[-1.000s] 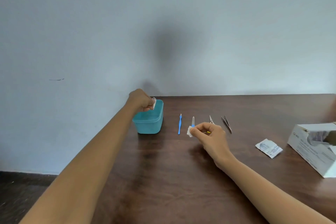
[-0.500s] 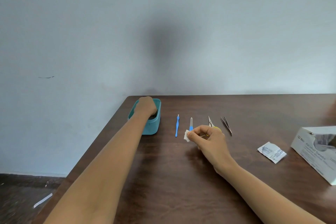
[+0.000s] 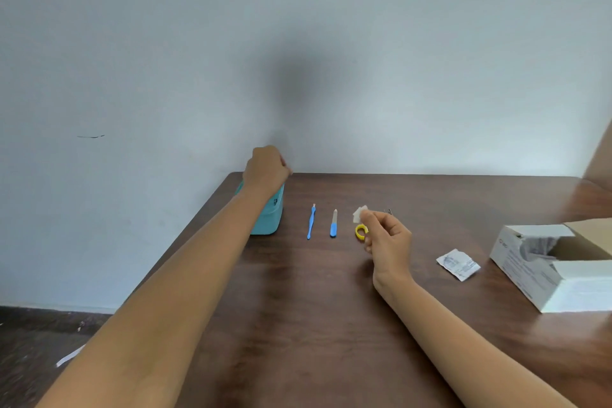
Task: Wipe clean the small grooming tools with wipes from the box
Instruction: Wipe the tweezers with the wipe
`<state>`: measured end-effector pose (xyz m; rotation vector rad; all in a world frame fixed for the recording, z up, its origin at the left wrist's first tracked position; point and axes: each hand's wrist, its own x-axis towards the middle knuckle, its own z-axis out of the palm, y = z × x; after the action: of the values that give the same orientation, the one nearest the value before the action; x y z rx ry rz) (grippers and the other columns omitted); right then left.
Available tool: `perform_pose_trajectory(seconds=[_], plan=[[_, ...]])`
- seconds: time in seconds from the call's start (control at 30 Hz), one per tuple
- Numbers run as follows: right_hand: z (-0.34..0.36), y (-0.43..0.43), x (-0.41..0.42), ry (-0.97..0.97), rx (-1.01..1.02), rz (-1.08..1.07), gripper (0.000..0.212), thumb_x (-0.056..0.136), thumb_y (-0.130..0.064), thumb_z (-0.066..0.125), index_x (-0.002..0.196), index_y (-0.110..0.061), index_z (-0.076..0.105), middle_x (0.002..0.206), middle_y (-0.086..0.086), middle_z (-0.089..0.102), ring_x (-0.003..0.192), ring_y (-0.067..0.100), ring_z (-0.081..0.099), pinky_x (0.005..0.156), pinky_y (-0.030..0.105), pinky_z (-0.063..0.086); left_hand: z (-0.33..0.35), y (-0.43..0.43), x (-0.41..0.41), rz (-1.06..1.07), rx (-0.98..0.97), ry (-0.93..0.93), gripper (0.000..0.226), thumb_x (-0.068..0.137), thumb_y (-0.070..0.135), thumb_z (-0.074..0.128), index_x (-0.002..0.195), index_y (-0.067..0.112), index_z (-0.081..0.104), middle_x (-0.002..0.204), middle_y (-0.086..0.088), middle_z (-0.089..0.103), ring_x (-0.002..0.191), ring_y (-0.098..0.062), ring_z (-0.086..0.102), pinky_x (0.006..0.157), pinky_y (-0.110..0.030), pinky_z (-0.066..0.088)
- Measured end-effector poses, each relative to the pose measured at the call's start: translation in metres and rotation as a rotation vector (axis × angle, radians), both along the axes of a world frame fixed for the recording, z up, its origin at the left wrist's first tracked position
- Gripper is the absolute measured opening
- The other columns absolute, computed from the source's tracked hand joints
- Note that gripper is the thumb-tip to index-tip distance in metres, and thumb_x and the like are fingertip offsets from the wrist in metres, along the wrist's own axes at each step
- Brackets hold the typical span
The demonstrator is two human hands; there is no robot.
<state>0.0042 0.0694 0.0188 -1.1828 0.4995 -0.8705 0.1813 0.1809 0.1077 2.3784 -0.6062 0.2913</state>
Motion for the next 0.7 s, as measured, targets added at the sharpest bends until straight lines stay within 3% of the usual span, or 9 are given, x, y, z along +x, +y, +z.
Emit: perform_pose_trajectory(seconds=[0.17, 0.33, 0.47, 0.57, 0.7], plan=[[0.003, -0.006, -0.014, -0.089, 0.069, -0.134, 0.015, 0.088, -0.02, 0.067, 0.075, -0.014, 0.061, 0.057, -0.004, 0.049, 0.043, 0.005, 0.039, 0.042, 0.019, 0.033, -0.012, -0.038, -0.059, -0.188, 0.015, 0.036, 0.026, 0.082, 0.023, 0.062, 0.071, 0.001, 0.07, 0.072, -0.015, 0.07, 0.072, -0.03, 0.068, 0.075, -0.039, 0.057], [-0.002, -0.02, -0.045, -0.061, 0.029, -0.135, 0.012, 0.091, -0.018, 0.063, 0.081, -0.011, 0.059, 0.063, 0.002, 0.051, 0.04, 0.005, 0.036, 0.039, 0.018, 0.031, -0.037, -0.081, -0.11, -0.228, 0.1, 0.054, 0.026, 0.082, 0.031, 0.061, 0.063, 0.013, 0.062, 0.085, -0.01, 0.07, 0.086, -0.028, 0.065, 0.07, -0.031, 0.048], [-0.009, -0.034, -0.073, -0.002, -0.093, -0.092, 0.013, 0.091, -0.015, 0.061, 0.079, -0.01, 0.058, 0.065, 0.005, 0.052, 0.041, 0.006, 0.036, 0.039, 0.019, 0.031, -0.053, -0.11, -0.136, -0.189, 0.213, -0.031, 0.031, 0.088, 0.036, 0.056, 0.094, 0.009, 0.07, 0.1, -0.011, 0.068, 0.097, -0.029, 0.063, 0.074, -0.033, 0.047], [-0.014, -0.041, -0.082, -0.028, -0.061, -0.065, 0.012, 0.092, -0.012, 0.059, 0.08, -0.01, 0.059, 0.07, 0.005, 0.054, 0.042, 0.005, 0.038, 0.04, 0.017, 0.032, -0.063, -0.121, -0.15, -0.152, 0.265, -0.096, 0.032, 0.092, 0.034, 0.055, 0.103, 0.006, 0.065, 0.107, -0.012, 0.065, 0.106, -0.029, 0.058, 0.073, -0.033, 0.043], [-0.014, -0.042, -0.082, -0.063, -0.013, -0.025, 0.012, 0.093, -0.011, 0.059, 0.081, -0.011, 0.06, 0.066, 0.002, 0.052, 0.044, 0.005, 0.039, 0.041, 0.017, 0.033, -0.073, -0.128, -0.162, -0.098, 0.358, -0.137, 0.026, 0.096, 0.022, 0.051, 0.114, 0.006, 0.06, 0.118, -0.013, 0.06, 0.118, -0.031, 0.049, 0.086, -0.037, 0.047]])
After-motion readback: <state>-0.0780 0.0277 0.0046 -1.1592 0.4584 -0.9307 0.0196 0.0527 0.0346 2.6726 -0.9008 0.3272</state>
